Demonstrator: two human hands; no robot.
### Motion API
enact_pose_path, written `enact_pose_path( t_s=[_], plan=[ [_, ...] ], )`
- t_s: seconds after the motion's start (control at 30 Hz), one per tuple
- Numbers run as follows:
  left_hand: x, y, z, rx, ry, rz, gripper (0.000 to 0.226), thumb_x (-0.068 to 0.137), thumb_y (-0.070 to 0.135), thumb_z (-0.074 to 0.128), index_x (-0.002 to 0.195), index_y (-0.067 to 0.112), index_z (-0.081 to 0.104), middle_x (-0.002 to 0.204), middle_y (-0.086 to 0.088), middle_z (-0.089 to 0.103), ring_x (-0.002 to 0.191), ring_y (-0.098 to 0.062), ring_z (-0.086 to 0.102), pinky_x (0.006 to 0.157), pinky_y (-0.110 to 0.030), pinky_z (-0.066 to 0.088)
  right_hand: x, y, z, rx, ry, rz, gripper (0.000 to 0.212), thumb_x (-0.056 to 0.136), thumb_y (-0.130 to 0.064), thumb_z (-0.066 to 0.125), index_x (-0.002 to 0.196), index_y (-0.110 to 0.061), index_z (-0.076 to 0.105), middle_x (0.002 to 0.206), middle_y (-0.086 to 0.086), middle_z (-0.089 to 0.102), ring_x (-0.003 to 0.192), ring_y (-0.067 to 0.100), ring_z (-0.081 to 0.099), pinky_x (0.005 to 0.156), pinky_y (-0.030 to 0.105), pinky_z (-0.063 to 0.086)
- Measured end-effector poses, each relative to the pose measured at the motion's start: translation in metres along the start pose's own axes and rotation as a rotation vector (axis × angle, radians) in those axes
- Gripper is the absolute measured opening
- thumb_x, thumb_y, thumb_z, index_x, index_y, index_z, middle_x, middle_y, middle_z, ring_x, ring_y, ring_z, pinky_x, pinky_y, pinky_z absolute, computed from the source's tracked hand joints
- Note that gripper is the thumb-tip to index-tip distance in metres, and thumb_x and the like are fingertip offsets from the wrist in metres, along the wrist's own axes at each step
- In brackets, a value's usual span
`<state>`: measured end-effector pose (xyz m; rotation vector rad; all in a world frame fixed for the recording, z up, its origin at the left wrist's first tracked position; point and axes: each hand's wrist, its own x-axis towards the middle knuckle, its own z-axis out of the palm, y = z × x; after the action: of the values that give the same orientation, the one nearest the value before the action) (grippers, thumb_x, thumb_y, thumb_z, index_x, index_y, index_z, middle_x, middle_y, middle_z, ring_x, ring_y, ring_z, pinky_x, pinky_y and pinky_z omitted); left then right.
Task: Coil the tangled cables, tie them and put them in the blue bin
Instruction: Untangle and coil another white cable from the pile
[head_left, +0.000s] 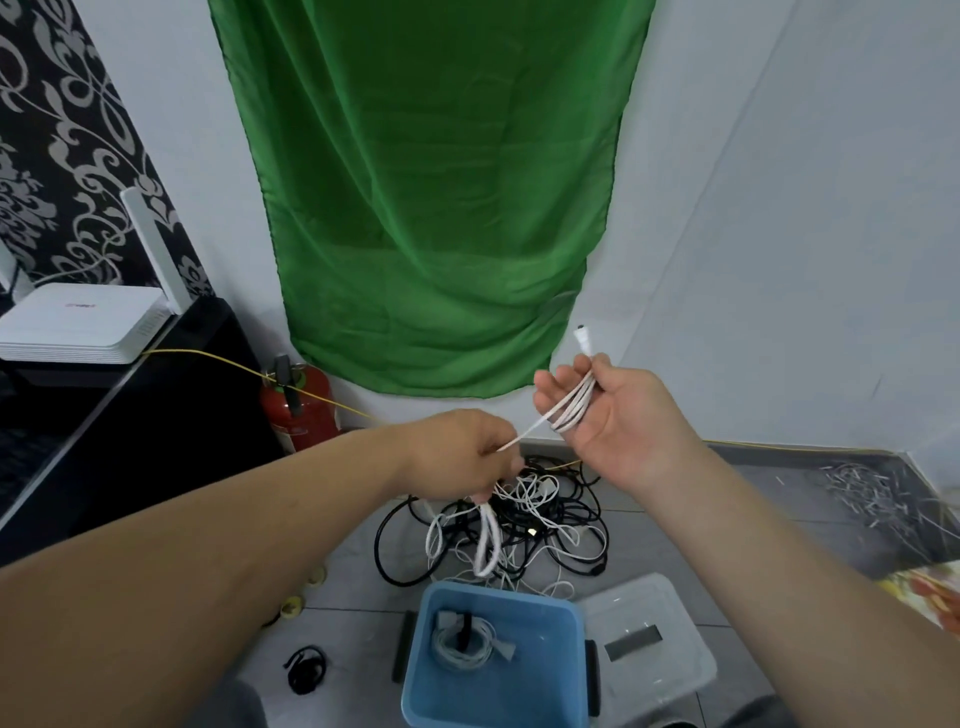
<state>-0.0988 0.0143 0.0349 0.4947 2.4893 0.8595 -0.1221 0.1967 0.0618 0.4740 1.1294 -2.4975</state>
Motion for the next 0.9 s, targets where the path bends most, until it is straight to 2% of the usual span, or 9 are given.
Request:
enact_pose_path(
  t_s=[0.2,0.3,0.4,0.5,0.57,0.63,0.7,0.77,0.9],
  plan=[
    [0.001,-0.027,0.001,-0.027,-0.043,-0.098,0.016,0.102,0.037,0.058,0.096,0.029,0.071,0.081,0.011,0.066,0.071,-0.005,0.057,0.07,-0.025,0.048,0.003,-0.012,-0.006,0.094,-0.097,0.031,0.032,0.105,-0.018,0.04,0.075,-0.017,0.053,0.053,-0.008,0.031,0.04,0.009,0.027,0.039,0.023,0.03],
    [-0.001,-0.031,-0.003,0.092,-0.058,-0.156,0.024,0.104,0.028,0.051,0.111,0.03,0.073,0.112,0.008,0.062,0.108,-0.015,0.063,0.099,-0.034,0.051,0.002,-0.019,-0.01,0.053,-0.171,0.088,0.033,0.105,-0.02,0.038,0.075,-0.018,0.053,0.049,-0.01,0.027,0.036,0.008,0.022,0.035,0.023,0.021],
    [0.001,-0.034,-0.006,0.361,-0.007,-0.306,0.029,0.101,0.028,0.044,0.098,0.038,0.071,0.121,0.011,0.051,0.128,-0.02,0.05,0.119,-0.06,0.021,-0.001,-0.021,-0.013,-0.037,-0.245,0.17,0.031,0.103,-0.022,0.038,0.075,-0.019,0.051,0.047,-0.011,0.025,0.035,0.008,0.02,0.036,0.024,0.016],
    [0.003,-0.029,-0.01,0.621,-0.016,-0.425,0.039,0.1,0.04,0.03,0.11,0.032,0.068,0.128,0.008,0.059,0.133,-0.026,0.044,0.111,-0.078,-0.005,-0.004,-0.022,-0.012,-0.128,-0.296,0.237,0.034,0.104,-0.024,0.037,0.074,-0.018,0.051,0.047,-0.01,0.025,0.035,0.008,0.02,0.039,0.025,0.012],
    [0.003,-0.027,-0.011,0.581,-0.006,-0.408,0.041,0.099,0.035,0.029,0.113,0.025,0.066,0.127,0.003,0.061,0.13,-0.025,0.049,0.114,-0.076,-0.005,-0.005,-0.023,-0.013,-0.252,-0.304,0.264,0.035,0.104,-0.025,0.037,0.074,-0.017,0.051,0.048,-0.009,0.024,0.035,0.008,0.019,0.041,0.026,0.011],
    [0.003,-0.026,-0.011,0.455,0.082,-0.253,0.032,0.093,0.02,0.043,0.11,0.026,0.07,0.122,0.003,0.066,0.127,-0.022,0.053,0.122,-0.063,0.008,-0.006,-0.021,-0.014,-0.4,-0.278,0.266,0.036,0.105,-0.025,0.037,0.073,-0.015,0.05,0.049,-0.008,0.022,0.035,0.008,0.017,0.041,0.026,0.01],
    [-0.002,-0.019,-0.012,0.284,0.19,-0.089,0.039,0.083,0.002,0.052,0.1,0.028,0.076,0.107,0.009,0.073,0.111,-0.016,0.061,0.114,-0.047,0.04,-0.007,-0.018,-0.014,-0.453,-0.247,0.26,0.037,0.105,-0.025,0.038,0.072,-0.015,0.049,0.05,-0.007,0.021,0.036,0.008,0.016,0.039,0.025,0.011],
    [-0.006,-0.008,-0.011,0.069,0.232,-0.04,0.037,0.079,-0.005,0.056,0.087,0.022,0.079,0.087,0.008,0.076,0.087,-0.012,0.069,0.085,-0.037,0.059,-0.005,-0.017,-0.015,-0.432,-0.231,0.244,0.037,0.105,-0.026,0.038,0.071,-0.015,0.049,0.05,-0.007,0.021,0.036,0.009,0.016,0.039,0.025,0.011],
    [-0.01,-0.001,-0.014,-0.237,0.189,-0.066,0.03,0.074,-0.011,0.053,0.074,0.01,0.075,0.073,-0.01,0.075,0.062,-0.014,0.065,0.066,-0.032,0.055,-0.003,-0.019,-0.015,-0.378,-0.225,0.22,0.036,0.102,-0.025,0.039,0.069,-0.016,0.049,0.051,-0.007,0.02,0.037,0.009,0.014,0.043,0.027,0.008]
  ],
)
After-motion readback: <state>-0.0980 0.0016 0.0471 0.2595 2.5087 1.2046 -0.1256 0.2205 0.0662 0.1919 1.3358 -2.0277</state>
